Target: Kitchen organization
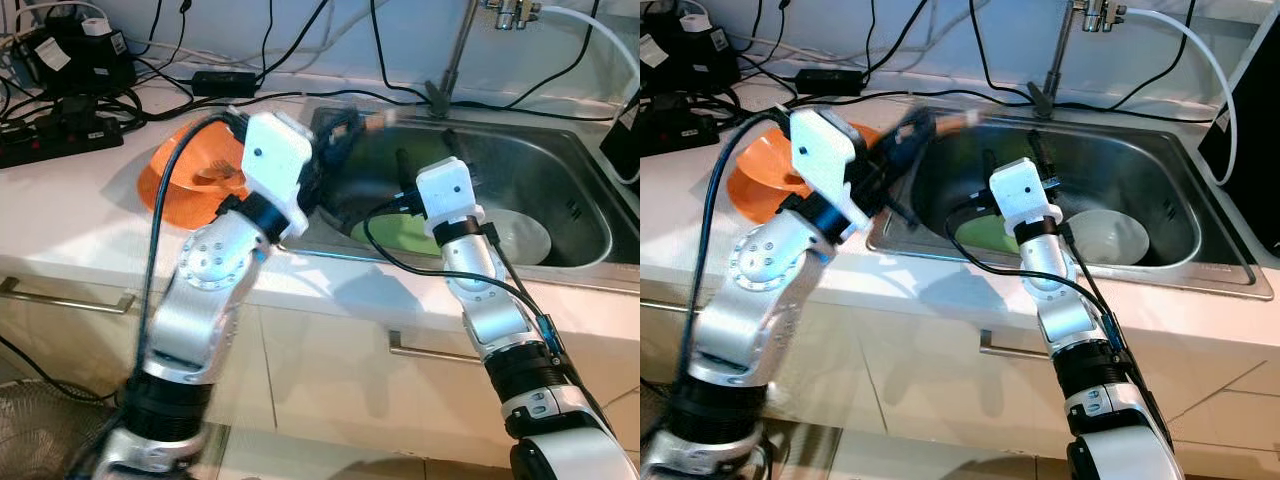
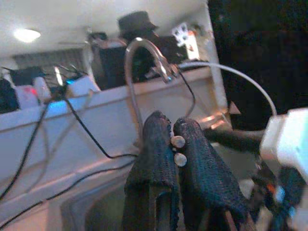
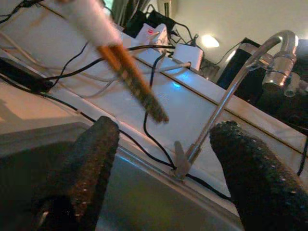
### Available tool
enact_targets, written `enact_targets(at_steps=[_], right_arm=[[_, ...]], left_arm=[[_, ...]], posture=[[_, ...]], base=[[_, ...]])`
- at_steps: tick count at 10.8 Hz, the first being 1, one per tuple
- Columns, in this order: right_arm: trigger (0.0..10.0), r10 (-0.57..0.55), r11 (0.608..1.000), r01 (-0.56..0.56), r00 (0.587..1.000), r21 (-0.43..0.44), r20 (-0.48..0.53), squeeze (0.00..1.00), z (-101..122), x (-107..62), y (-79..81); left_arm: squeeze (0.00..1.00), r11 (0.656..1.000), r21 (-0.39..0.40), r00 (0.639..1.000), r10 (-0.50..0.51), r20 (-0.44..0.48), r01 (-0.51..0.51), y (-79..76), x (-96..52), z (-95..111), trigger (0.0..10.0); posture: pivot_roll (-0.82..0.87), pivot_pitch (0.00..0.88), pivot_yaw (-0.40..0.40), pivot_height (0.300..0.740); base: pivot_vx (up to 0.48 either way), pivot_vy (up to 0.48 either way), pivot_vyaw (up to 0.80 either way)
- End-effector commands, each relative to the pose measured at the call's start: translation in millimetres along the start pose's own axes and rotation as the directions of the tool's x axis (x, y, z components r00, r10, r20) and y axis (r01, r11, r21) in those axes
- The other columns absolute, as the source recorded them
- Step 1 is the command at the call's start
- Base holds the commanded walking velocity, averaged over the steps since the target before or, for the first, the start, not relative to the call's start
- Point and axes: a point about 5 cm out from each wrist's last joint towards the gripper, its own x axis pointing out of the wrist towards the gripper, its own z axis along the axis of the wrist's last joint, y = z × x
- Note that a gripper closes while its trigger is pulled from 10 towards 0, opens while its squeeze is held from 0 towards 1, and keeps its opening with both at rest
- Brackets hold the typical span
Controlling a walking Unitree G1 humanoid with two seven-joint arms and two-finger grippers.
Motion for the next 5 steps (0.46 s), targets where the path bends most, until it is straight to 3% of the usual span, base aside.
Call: enact_targets(at_steps=[1,4,5], right_arm=[[10.0,0.009,1.0,-0.01,1.0,-0.022,-0.002,1.0,-2.4,-1.6,1.7],[10.0,0.028,0.999,-0.028,1.0,-0.037,-0.006,1.0,-3.6,-3.8,6.6],[10.0,0.07,0.996,-0.071,0.997,-0.063,-0.008,0.64,-4.1,-4.7,12.8]], left_arm=[[0.0,0.997,-0.002,0.997,-0.071,-0.015,0.071,-4.3,-1.9,1.9,10.0],[0.0,0.993,-0.01,0.992,-0.118,-0.04,0.117,-3.8,-4.5,0.2,10.0],[0.0,0.991,-0.011,0.99,-0.133,-0.042,0.132,-4.0,-3.9,1.2,10.0]], posture=[[0.21,0.039,-0.016,0.74],[0.21,0.039,-0.012,0.74],[0.22,0.041,-0.011,0.74]], base=[[0.0,0.0,0.0],[0.0,0.0,0.0],[0.0,0.0,0.0]])
